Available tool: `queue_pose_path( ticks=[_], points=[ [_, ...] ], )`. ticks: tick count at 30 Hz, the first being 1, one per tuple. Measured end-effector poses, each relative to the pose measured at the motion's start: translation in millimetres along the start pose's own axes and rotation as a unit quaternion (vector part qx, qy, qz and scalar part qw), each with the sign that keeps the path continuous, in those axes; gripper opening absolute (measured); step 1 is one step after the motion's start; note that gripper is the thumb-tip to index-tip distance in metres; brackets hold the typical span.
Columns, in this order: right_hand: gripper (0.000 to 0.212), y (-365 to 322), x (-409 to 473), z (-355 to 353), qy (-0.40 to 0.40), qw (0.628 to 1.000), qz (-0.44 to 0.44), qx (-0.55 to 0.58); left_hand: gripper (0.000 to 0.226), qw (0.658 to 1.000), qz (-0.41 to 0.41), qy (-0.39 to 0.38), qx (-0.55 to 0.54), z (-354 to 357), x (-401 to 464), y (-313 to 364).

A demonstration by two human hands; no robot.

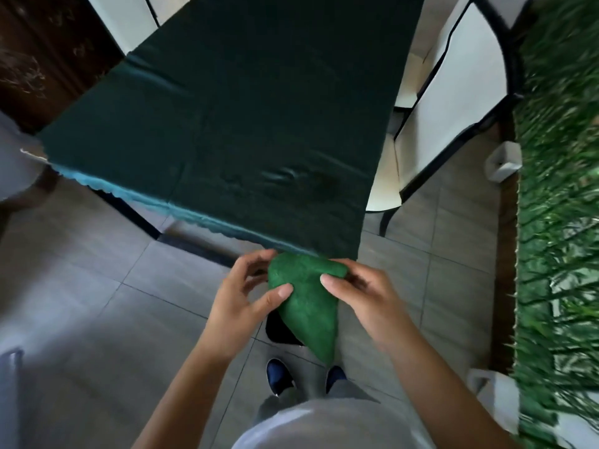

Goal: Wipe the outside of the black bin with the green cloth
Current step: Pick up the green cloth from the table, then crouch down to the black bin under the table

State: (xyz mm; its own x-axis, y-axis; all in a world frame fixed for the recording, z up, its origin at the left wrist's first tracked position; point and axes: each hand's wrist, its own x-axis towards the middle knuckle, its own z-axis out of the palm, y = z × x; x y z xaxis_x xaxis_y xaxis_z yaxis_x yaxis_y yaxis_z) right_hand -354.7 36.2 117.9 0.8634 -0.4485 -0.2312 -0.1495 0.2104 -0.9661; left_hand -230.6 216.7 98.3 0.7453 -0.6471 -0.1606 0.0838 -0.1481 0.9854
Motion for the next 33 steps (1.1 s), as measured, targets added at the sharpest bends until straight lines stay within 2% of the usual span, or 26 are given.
queue_pose_path(
  ticks=[2,3,5,7,8,11,15,19,24,29,33],
  points=[
    [0.021,4,-15,-1,-0.022,0.998,0.035,0.047,0.084,0.995,-0.021,-0.084,-0.050,2,-15,0],
    [0.020,7,-21,-2,-0.030,0.996,0.052,0.068,0.083,0.989,-0.036,-0.120,-0.083,5,-23,2],
    [0.021,14,-36,-7,-0.028,0.992,0.077,0.099,0.063,0.981,-0.053,-0.147,-0.115,17,-37,4],
    [0.021,23,-50,-15,-0.009,0.991,0.083,0.107,0.041,0.989,-0.055,-0.095,-0.097,34,-50,5],
    [0.022,27,-57,-20,-0.001,0.991,0.084,0.105,0.038,0.992,-0.059,-0.071,-0.087,43,-56,5],
    [0.029,44,-78,-39,0.002,0.991,0.094,0.091,0.038,0.994,-0.075,-0.048,-0.070,67,-78,-4],
    [0.023,77,-108,-58,-0.017,0.987,0.126,0.100,0.036,0.993,-0.100,0.008,-0.053,93,-114,-20],
    [0.048,109,-147,-61,-0.095,0.971,0.178,0.130,0.033,0.987,-0.140,0.028,-0.069,110,-153,-37],
    [0.068,137,-184,-48,-0.070,0.970,0.199,0.119,0.037,0.975,-0.204,-0.026,-0.086,104,-178,-55],
    [0.057,151,-205,-21,-0.015,0.967,0.213,0.137,0.032,0.969,-0.231,-0.050,-0.067,79,-193,-68],
    [0.041,166,-219,15,0.038,0.974,0.207,0.089,0.007,0.975,-0.184,-0.061,0.108,50,-199,-87]
  ],
)
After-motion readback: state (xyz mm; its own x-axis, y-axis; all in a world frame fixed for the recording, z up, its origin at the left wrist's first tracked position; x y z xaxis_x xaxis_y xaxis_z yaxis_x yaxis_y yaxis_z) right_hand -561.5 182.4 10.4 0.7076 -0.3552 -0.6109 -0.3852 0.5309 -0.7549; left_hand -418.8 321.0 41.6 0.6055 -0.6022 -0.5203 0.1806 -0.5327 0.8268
